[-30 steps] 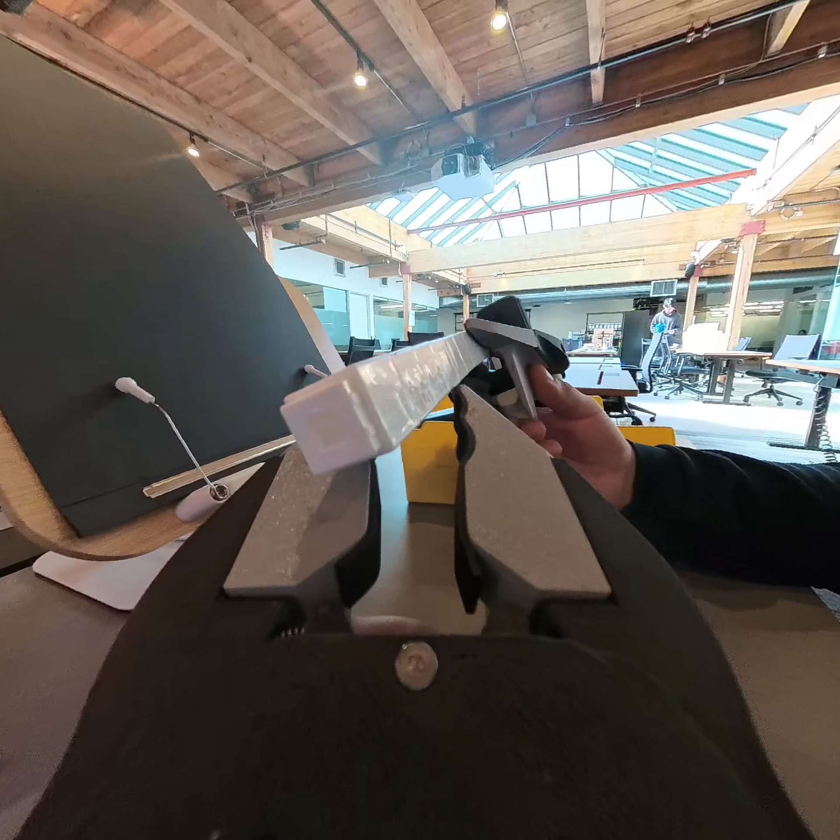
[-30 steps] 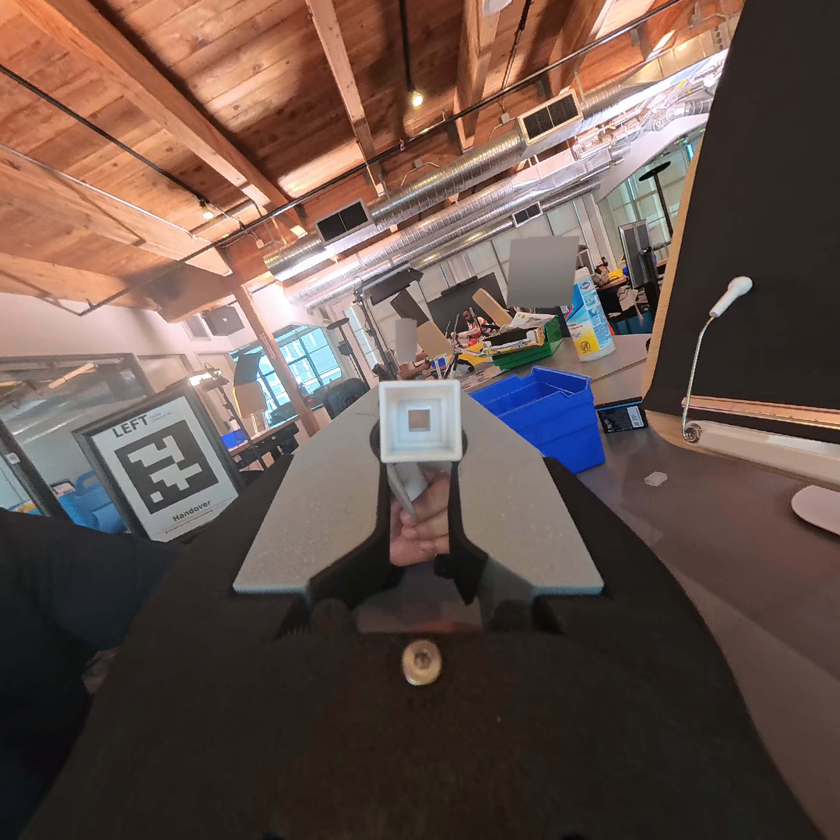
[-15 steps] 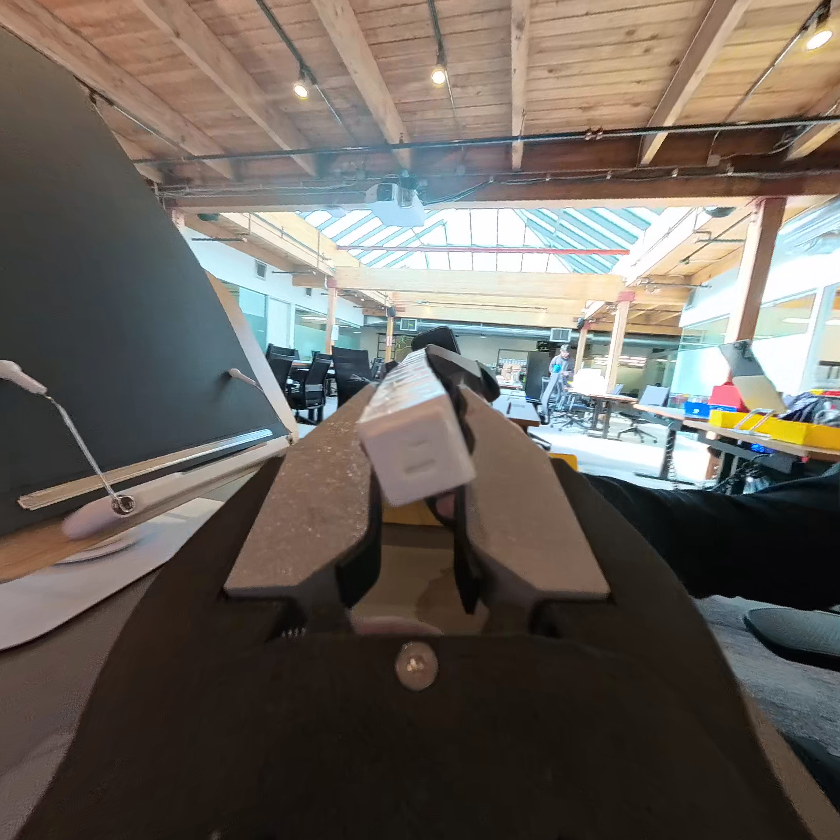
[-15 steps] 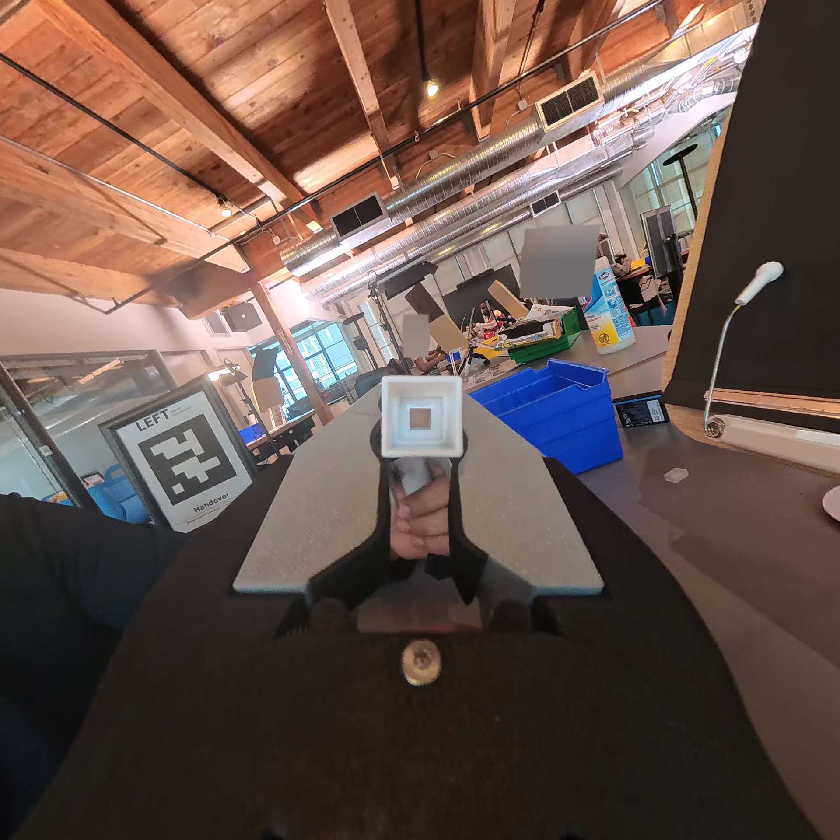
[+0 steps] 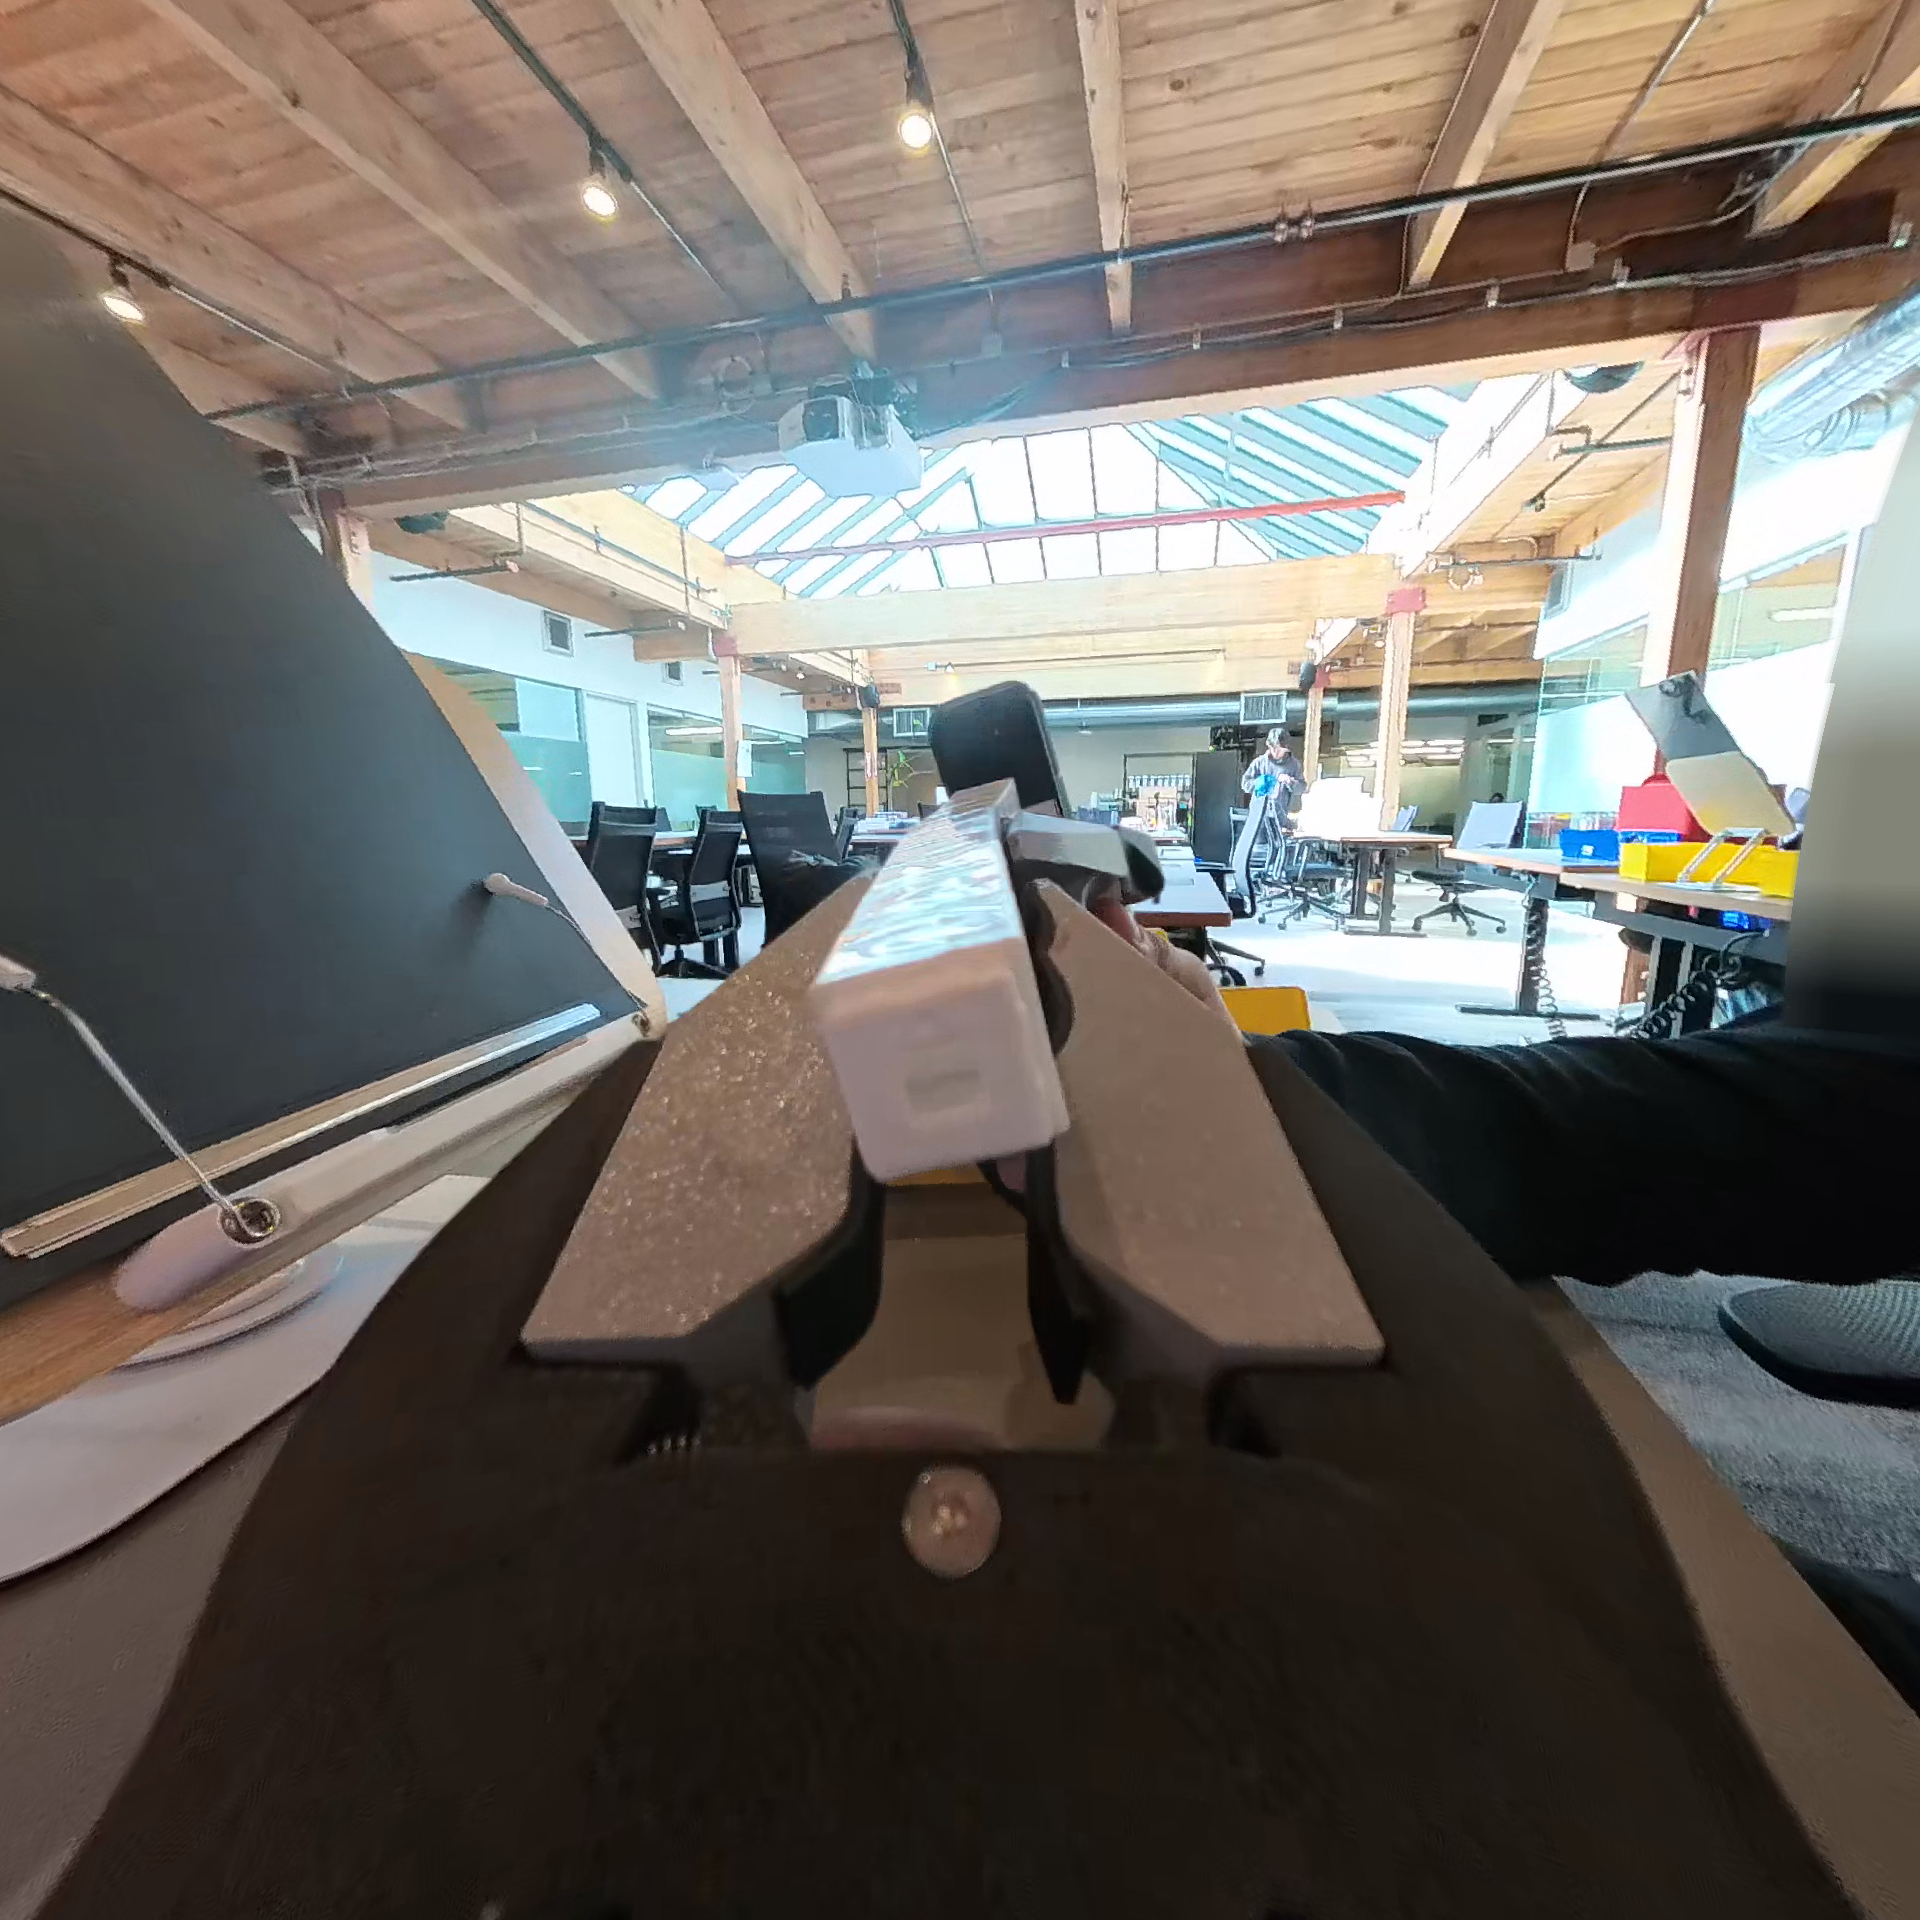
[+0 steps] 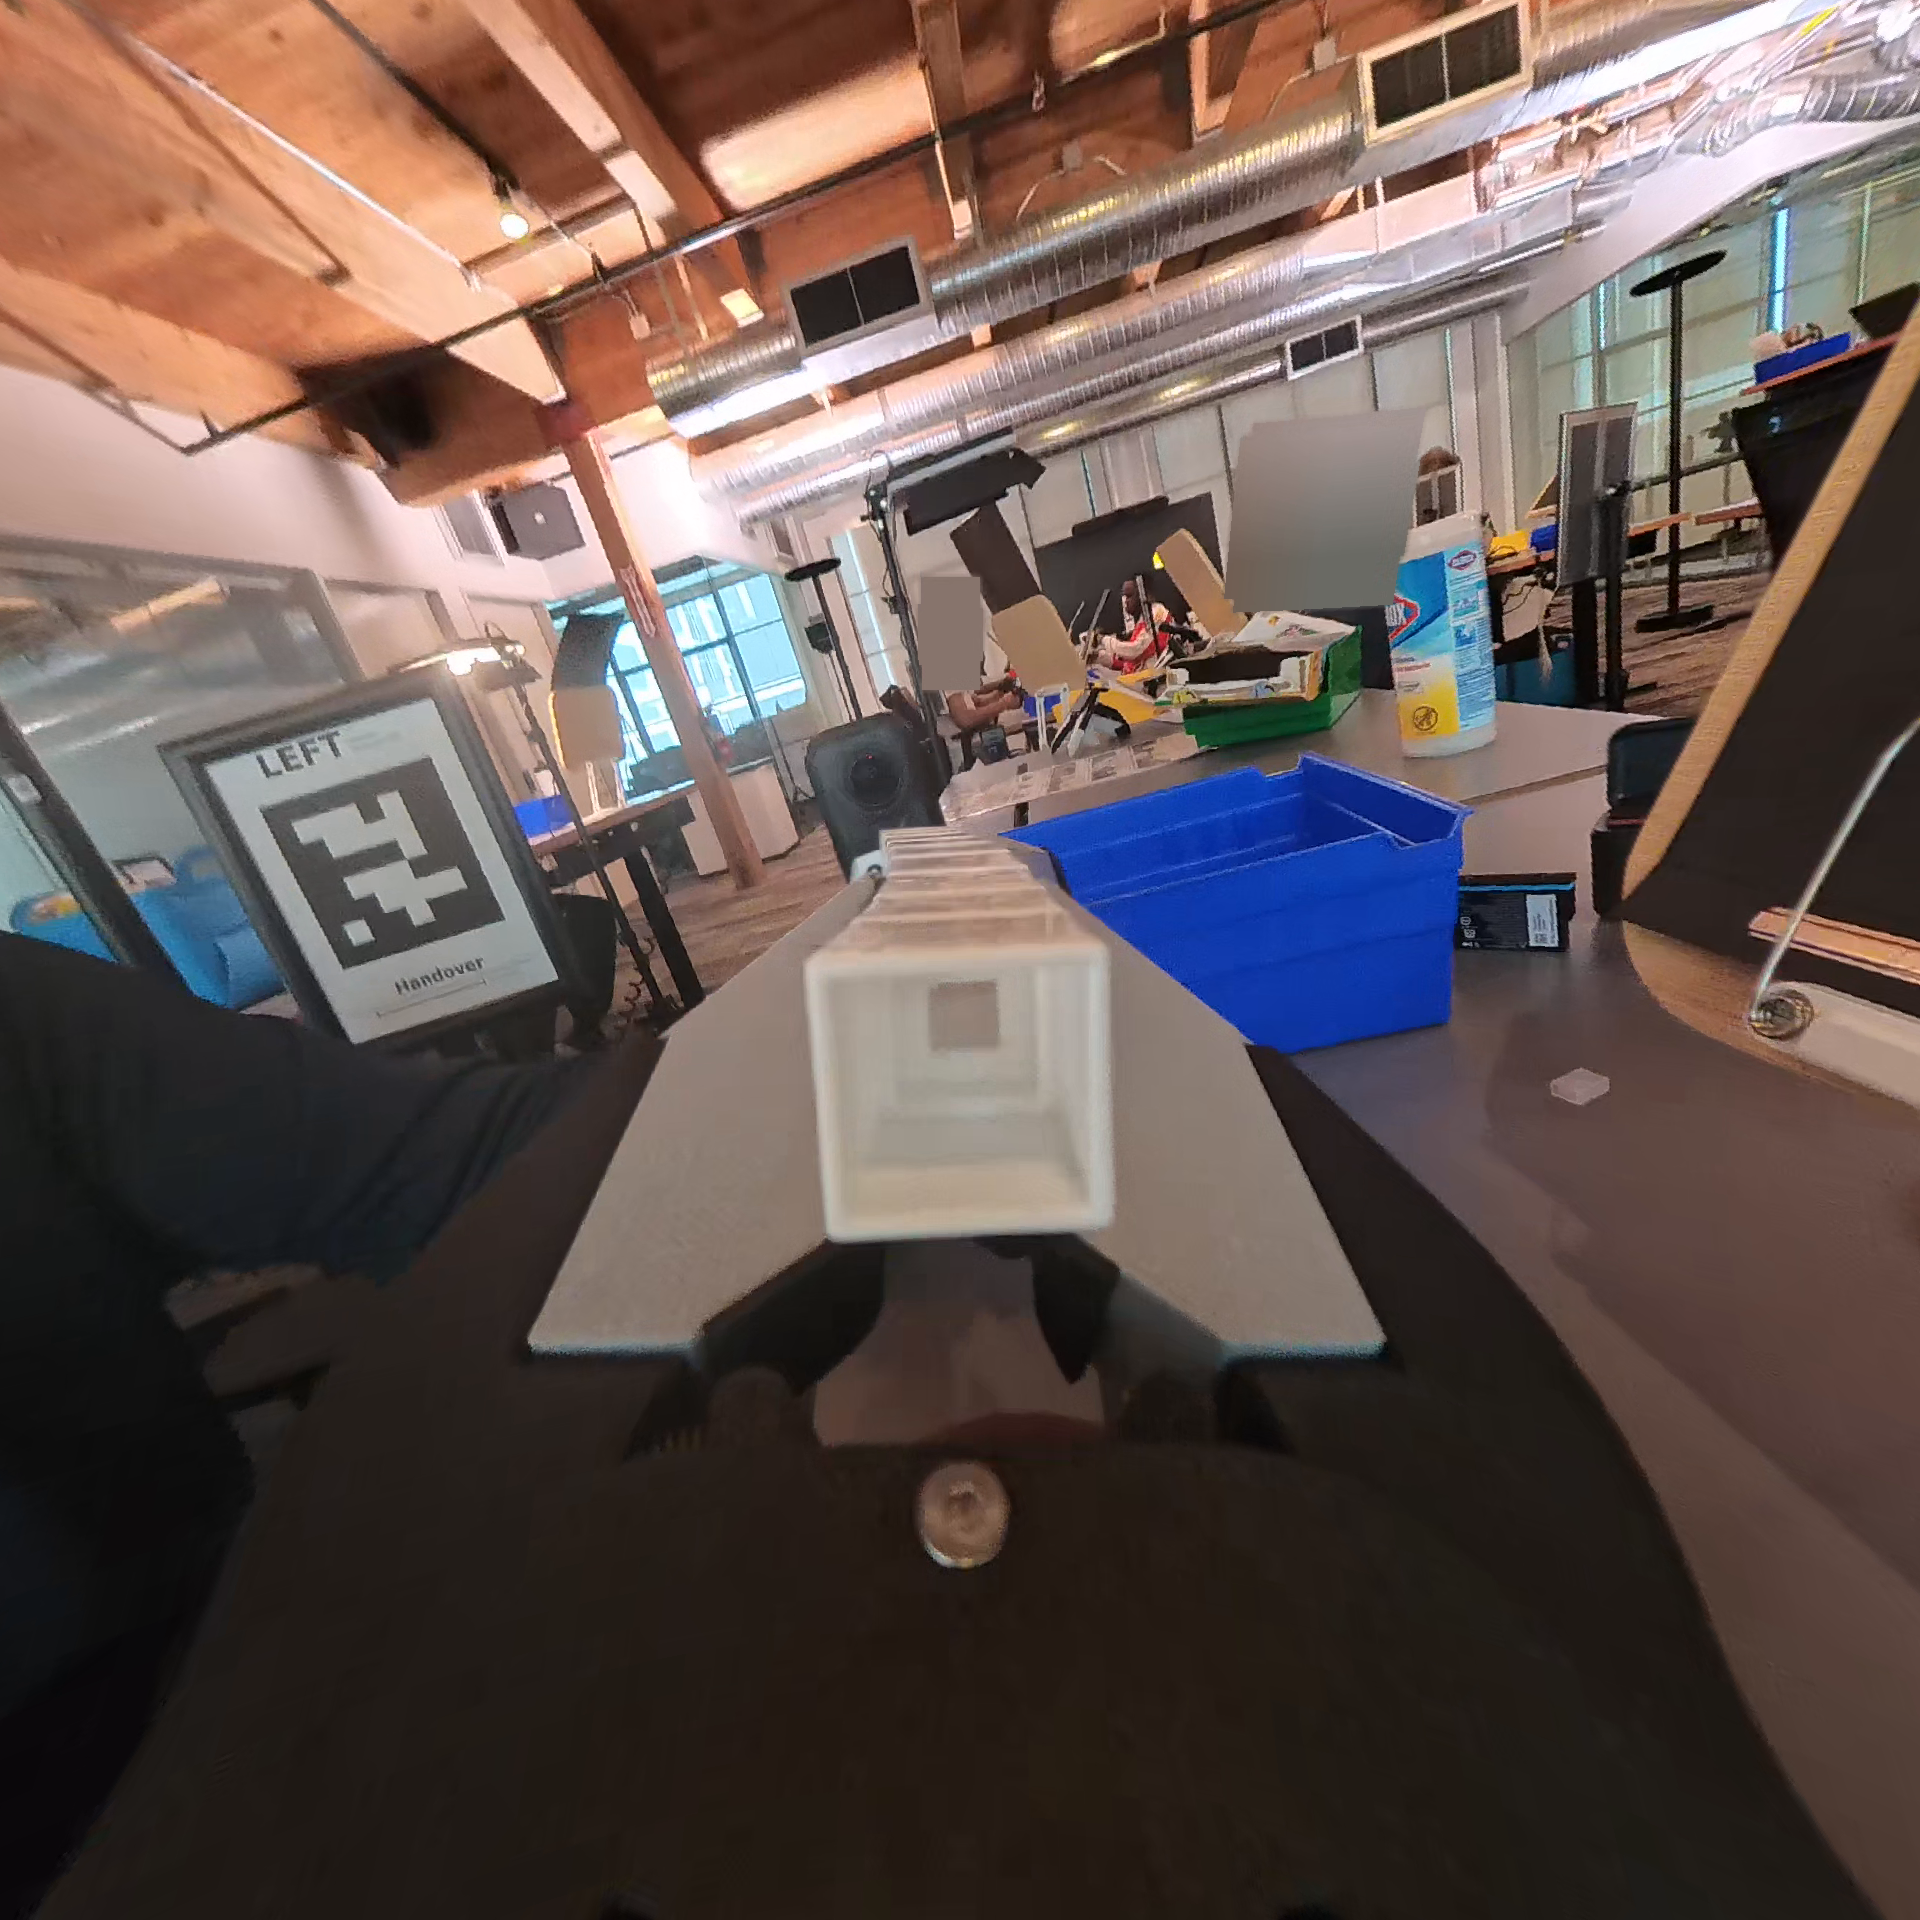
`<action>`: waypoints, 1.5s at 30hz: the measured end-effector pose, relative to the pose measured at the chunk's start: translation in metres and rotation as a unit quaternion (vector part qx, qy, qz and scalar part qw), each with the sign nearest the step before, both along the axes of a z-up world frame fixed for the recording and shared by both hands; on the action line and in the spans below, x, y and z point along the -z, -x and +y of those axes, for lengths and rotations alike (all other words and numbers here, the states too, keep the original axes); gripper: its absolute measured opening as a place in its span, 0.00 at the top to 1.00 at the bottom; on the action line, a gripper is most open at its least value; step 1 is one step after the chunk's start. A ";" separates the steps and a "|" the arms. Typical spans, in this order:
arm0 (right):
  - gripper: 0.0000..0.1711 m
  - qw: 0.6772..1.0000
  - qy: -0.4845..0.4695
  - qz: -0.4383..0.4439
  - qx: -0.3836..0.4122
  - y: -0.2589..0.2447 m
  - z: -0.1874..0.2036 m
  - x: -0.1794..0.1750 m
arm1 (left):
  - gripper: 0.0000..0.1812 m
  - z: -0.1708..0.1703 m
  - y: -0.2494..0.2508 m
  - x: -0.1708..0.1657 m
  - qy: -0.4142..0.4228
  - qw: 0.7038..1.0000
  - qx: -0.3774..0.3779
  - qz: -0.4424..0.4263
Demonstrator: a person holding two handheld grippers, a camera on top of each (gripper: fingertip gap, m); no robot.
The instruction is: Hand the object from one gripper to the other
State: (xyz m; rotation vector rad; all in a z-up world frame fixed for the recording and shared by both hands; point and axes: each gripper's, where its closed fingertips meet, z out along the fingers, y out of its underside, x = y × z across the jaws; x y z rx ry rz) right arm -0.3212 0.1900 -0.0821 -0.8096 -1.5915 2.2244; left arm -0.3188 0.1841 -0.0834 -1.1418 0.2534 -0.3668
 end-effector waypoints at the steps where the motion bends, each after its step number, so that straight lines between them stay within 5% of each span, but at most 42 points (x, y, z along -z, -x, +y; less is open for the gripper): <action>1: 0.88 1.000 -0.001 0.002 0.002 0.000 -0.001 0.000 | 0.87 0.000 0.000 0.000 0.000 1.000 0.001 -0.002; 12: 0.88 0.999 -0.039 0.010 0.012 -0.002 -0.002 0.004 | 0.88 0.000 0.000 0.003 0.004 1.000 0.002 0.006; 16: 0.80 1.000 -0.015 0.008 0.009 -0.002 0.003 -0.001 | 0.88 -0.002 0.003 -0.001 -0.006 1.000 -0.004 0.001; 20: 0.87 0.999 0.015 0.026 0.034 -0.004 0.023 -0.013 | 0.88 -0.004 0.010 -0.004 -0.012 1.000 -0.008 -0.015; 34: 0.88 0.999 -0.038 0.008 0.036 -0.001 0.023 0.000 | 0.88 0.002 0.014 0.007 0.038 0.999 -0.029 0.002; 45: 0.88 0.999 0.031 -0.005 -0.018 -0.003 0.016 -0.001 | 0.88 -0.004 0.010 0.002 0.010 0.998 0.032 -0.051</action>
